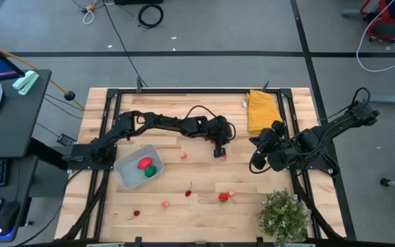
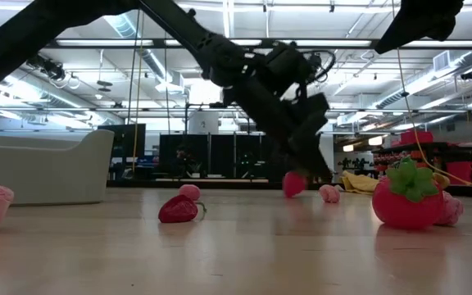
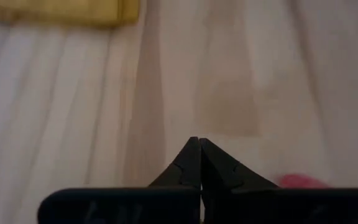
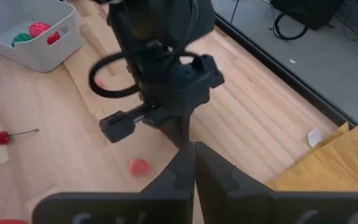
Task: Pick and placing Produce into tupperware
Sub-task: Put the top red strawberry into the gray bin
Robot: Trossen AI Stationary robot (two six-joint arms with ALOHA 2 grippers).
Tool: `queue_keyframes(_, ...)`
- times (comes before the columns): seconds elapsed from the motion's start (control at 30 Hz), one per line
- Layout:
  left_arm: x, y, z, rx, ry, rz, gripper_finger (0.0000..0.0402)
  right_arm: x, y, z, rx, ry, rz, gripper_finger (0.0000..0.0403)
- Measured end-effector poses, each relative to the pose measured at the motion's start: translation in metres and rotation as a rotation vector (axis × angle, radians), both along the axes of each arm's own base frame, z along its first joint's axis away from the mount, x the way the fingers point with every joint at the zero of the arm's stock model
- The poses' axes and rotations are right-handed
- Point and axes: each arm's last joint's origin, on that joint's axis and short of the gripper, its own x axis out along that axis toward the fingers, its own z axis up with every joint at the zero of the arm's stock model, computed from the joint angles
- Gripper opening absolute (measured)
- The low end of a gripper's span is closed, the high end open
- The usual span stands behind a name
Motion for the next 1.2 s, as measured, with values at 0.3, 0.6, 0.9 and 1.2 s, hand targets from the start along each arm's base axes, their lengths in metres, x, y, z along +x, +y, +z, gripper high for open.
queue_keyframes(0.3, 0.013, -0.020, 0.055, 0.130, 0.092, 0.014, 0.0005, 0.000, 0.000, 0.000, 0.000, 0.000, 0.000, 0.0018)
queue_keyframes(0.6, 0.006, -0.044, 0.063, 0.260, 0.238, 0.059, 0.0004, 0.000, 0.000, 0.000, 0.000, -0.001, 0.000, 0.0018)
queue_keyframes(0.9, -0.027, -0.064, 0.054, 0.421, 0.584, 0.172, 0.0003, 0.000, 0.000, 0.000, 0.001, -0.001, 0.000, 0.0018)
queue_keyframes(1.2, -0.072, -0.107, 0.057, 0.552, 0.884, 0.322, 0.0002, 0.000, 0.000, 0.000, 0.001, -0.001, -0.001, 0.0018)
